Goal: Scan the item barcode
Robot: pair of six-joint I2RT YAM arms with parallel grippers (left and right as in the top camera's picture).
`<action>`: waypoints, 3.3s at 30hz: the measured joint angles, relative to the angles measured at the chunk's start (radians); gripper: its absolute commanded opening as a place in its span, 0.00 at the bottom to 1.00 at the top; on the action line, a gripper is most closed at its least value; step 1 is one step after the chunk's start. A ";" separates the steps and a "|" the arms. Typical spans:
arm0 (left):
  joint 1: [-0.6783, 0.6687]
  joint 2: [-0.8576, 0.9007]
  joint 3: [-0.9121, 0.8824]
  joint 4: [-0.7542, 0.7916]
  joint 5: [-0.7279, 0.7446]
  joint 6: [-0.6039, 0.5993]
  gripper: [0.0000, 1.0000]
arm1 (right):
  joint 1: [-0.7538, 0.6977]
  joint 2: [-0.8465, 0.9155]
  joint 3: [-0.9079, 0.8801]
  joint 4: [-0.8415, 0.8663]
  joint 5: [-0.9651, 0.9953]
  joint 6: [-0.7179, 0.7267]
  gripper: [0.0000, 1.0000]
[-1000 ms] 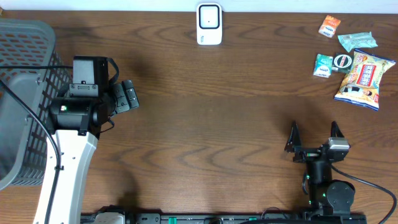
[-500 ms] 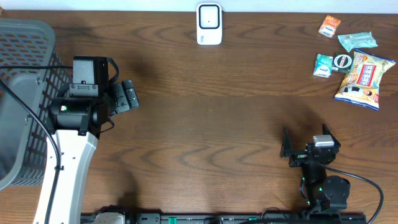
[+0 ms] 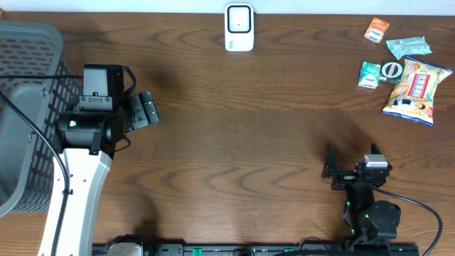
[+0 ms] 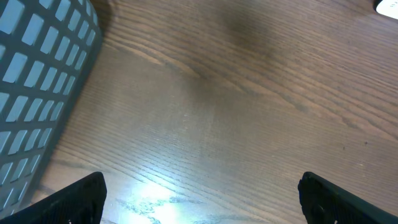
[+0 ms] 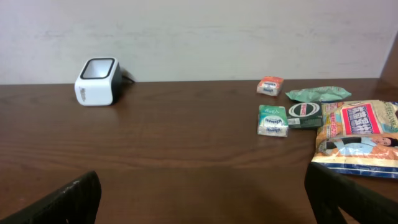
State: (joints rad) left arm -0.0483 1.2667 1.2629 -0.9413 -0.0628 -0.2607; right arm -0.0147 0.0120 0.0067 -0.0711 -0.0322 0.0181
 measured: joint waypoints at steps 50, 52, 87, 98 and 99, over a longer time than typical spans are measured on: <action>0.000 -0.199 -0.259 0.223 0.114 0.162 0.98 | 0.000 0.000 0.000 0.000 0.002 0.016 0.99; 0.000 -0.263 -0.339 0.307 0.139 0.200 0.98 | 0.000 0.000 0.000 0.000 0.002 0.016 0.99; 0.053 -1.162 -1.036 0.713 0.192 0.218 0.97 | 0.000 0.000 0.000 0.001 0.003 0.016 0.99; 0.060 -1.252 -1.188 0.850 0.192 0.149 0.97 | 0.000 0.000 0.000 0.000 0.003 0.016 0.99; 0.060 -1.252 -1.190 0.850 0.192 0.145 0.98 | 0.000 0.000 0.000 0.001 0.003 0.016 0.99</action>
State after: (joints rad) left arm 0.0113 0.0147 0.0731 -0.0917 0.1287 -0.1154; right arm -0.0147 0.0120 0.0067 -0.0704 -0.0296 0.0341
